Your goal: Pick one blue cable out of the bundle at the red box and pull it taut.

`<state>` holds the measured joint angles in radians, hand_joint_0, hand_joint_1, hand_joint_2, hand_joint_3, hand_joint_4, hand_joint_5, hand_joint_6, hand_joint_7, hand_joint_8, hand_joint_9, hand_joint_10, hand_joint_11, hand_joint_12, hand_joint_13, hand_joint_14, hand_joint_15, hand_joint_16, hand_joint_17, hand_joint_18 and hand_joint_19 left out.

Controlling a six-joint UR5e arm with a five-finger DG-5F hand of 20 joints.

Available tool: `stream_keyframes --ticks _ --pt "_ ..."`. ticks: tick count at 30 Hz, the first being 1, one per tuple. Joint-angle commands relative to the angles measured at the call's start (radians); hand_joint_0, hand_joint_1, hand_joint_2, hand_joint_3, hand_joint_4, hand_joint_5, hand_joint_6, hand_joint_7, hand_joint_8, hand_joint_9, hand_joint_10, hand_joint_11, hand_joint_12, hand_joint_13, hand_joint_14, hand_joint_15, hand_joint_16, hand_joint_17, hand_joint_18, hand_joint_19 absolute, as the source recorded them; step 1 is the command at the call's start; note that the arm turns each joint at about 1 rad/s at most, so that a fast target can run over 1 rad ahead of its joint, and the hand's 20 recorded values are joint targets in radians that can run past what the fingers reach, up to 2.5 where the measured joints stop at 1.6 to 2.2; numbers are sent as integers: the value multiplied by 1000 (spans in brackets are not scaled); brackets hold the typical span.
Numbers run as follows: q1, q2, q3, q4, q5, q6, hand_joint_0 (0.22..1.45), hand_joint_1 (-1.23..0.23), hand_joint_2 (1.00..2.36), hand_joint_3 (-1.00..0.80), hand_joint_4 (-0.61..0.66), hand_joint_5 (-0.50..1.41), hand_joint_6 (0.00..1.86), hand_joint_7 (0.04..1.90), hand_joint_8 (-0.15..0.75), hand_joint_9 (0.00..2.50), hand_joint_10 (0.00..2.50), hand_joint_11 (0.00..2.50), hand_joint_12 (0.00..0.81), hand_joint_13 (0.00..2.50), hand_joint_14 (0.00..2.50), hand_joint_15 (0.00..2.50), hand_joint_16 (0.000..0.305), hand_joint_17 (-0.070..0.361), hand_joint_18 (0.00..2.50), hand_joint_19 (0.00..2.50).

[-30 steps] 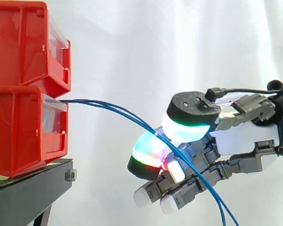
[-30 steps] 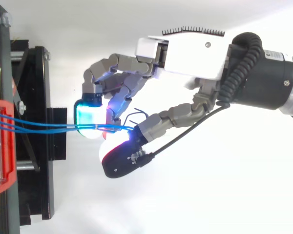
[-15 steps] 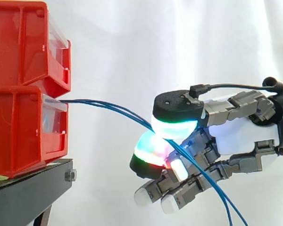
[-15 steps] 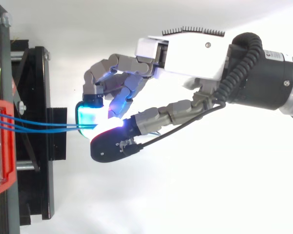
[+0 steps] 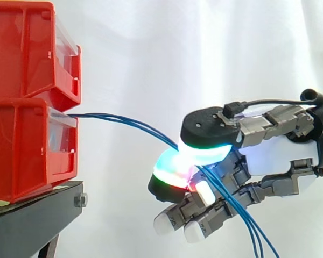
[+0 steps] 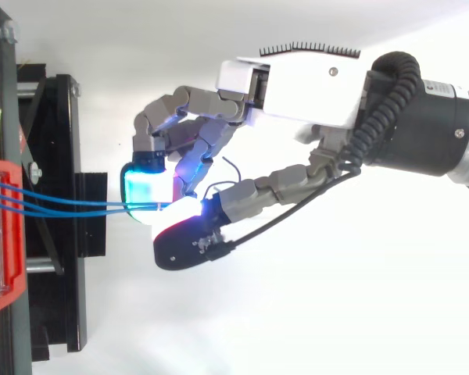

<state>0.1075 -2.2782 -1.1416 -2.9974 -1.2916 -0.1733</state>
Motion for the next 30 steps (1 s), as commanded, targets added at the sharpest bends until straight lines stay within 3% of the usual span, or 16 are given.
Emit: stream_keyframes --ticks 1,4,10,16,20,30 --pt "0 0 0 0 0 0 676 -982 1011 -355 139 -114 845 1109 296 961 13 643 343 484 8 206 49 110 551 234" --pt "0 0 0 0 0 0 660 -976 1000 -500 182 -117 846 1096 294 957 15 643 341 477 10 202 49 109 544 243" --pt "0 0 2 0 0 0 524 -796 1000 -500 179 -98 839 1099 308 1049 12 634 353 499 9 212 51 115 548 292" --pt "0 0 2 0 0 0 582 -660 1007 -420 133 -87 834 1120 297 1099 15 630 333 513 9 219 47 107 541 303" --pt "0 0 2 0 0 0 588 -711 1016 -265 106 -86 844 1113 309 1106 15 651 333 529 9 221 47 106 553 301" --pt "0 0 2 0 0 0 607 -869 1022 -154 132 -91 852 1130 327 1097 14 690 335 566 10 240 47 106 580 286"
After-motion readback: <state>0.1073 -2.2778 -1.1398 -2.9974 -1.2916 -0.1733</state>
